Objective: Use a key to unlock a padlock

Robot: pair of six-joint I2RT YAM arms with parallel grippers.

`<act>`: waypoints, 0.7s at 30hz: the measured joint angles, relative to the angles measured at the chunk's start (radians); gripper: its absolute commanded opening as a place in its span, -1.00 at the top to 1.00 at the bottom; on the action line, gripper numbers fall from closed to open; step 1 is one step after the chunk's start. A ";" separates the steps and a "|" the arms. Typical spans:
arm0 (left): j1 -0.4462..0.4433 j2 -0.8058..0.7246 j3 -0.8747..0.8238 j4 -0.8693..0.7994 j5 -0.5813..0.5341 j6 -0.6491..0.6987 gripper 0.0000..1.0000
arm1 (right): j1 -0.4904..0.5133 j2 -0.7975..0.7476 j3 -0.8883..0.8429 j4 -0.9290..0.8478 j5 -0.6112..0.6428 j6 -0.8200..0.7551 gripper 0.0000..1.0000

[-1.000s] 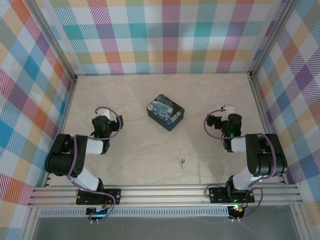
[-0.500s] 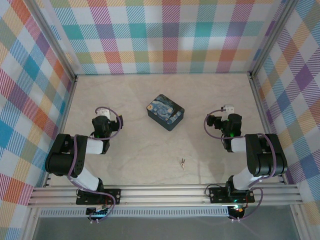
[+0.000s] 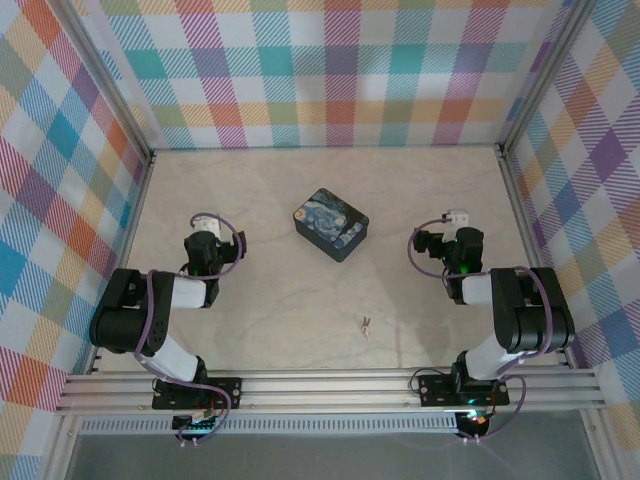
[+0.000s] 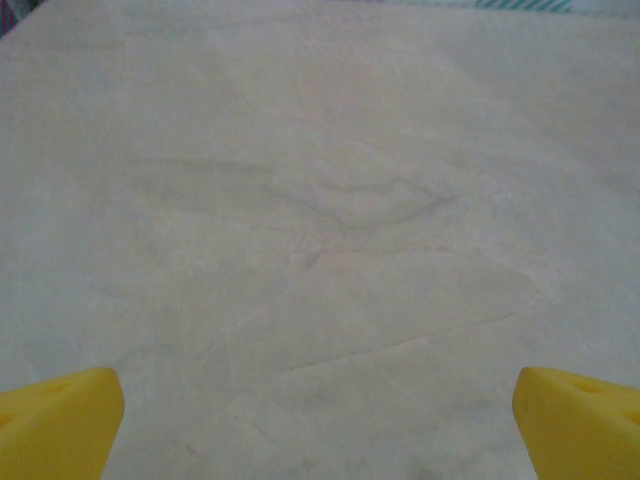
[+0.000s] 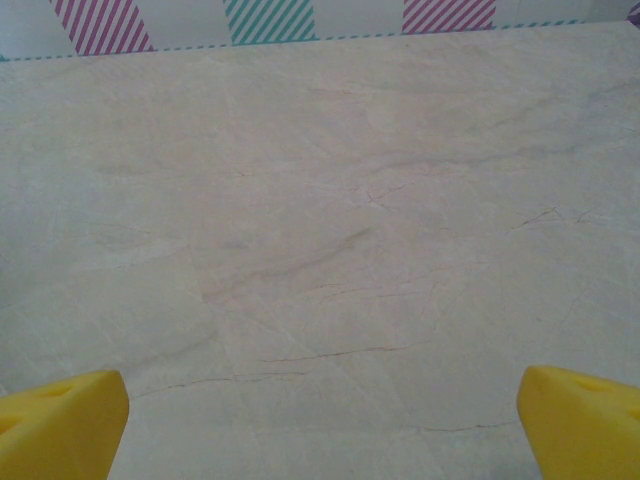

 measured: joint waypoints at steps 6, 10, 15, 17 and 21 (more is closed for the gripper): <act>0.013 -0.071 0.345 -0.481 -0.134 -0.127 -1.00 | 0.000 -0.217 0.143 -0.351 -0.042 0.039 -0.94; -0.016 -0.136 0.497 -0.747 -0.195 -0.341 -1.00 | 0.013 -0.261 0.278 -0.433 -0.142 0.163 -0.90; -0.175 -0.190 0.516 -1.018 -0.208 -0.541 -0.99 | 0.127 -0.208 0.318 -0.505 -0.218 0.294 -0.92; -0.236 -0.200 0.514 -1.083 -0.171 -0.583 -0.99 | 0.163 -0.161 0.329 -0.518 -0.254 0.332 -0.93; -0.323 -0.216 0.512 -1.134 -0.078 -0.629 -0.99 | 0.174 -0.043 0.391 -0.522 -0.317 0.394 -0.94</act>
